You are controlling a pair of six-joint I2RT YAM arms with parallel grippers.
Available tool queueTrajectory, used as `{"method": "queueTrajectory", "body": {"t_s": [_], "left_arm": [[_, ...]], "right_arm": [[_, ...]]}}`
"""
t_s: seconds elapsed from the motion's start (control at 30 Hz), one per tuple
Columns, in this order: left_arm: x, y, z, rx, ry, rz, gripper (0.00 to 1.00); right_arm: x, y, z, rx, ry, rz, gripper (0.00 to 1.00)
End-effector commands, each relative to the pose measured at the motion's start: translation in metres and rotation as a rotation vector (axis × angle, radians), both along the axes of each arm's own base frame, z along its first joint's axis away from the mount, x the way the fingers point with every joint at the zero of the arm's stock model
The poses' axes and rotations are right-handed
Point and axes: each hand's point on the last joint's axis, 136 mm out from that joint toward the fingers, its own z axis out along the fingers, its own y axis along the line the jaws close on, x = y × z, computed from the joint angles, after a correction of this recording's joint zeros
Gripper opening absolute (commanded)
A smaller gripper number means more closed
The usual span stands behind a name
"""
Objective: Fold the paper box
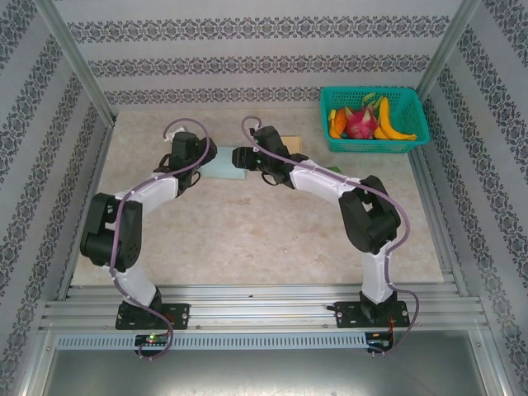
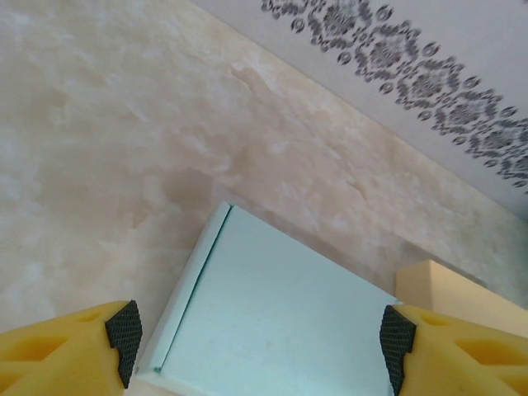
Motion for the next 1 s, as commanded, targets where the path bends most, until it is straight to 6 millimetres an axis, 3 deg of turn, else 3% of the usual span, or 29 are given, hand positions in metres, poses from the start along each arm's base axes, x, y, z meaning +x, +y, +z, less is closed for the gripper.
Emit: {"method": "queueTrajectory", "body": {"t_s": [0.0, 0.13, 0.17, 0.2, 0.43, 0.6, 0.97], "left_arm": [[-0.022, 0.008, 0.007, -0.026, -0.003, 0.023, 0.79], [-0.047, 0.010, 0.013, -0.036, -0.011, 0.015, 0.89], [-0.053, 0.008, 0.013, -0.037, -0.015, 0.004, 0.90], [-0.059, 0.006, 0.015, -0.036, -0.025, -0.006, 0.91], [-0.100, 0.009, 0.030, 0.058, -0.084, -0.014, 0.93], [-0.126, 0.024, 0.040, 0.110, -0.149, 0.030, 0.94], [-0.173, 0.065, 0.062, 0.100, -0.290, 0.205, 1.00]], "right_arm": [[-0.015, -0.014, 0.021, -0.056, -0.080, -0.007, 0.65], [-0.038, -0.033, 0.031, -0.132, -0.142, -0.033, 0.76], [-0.044, -0.040, 0.035, -0.162, -0.167, -0.048, 0.83], [-0.050, -0.046, 0.041, -0.190, -0.196, -0.063, 0.97], [-0.085, -0.085, 0.065, -0.269, -0.298, -0.132, 0.98], [-0.102, -0.126, 0.076, -0.326, -0.365, -0.219, 0.98], [-0.124, -0.215, 0.074, -0.513, -0.434, -0.403, 0.98]]}}
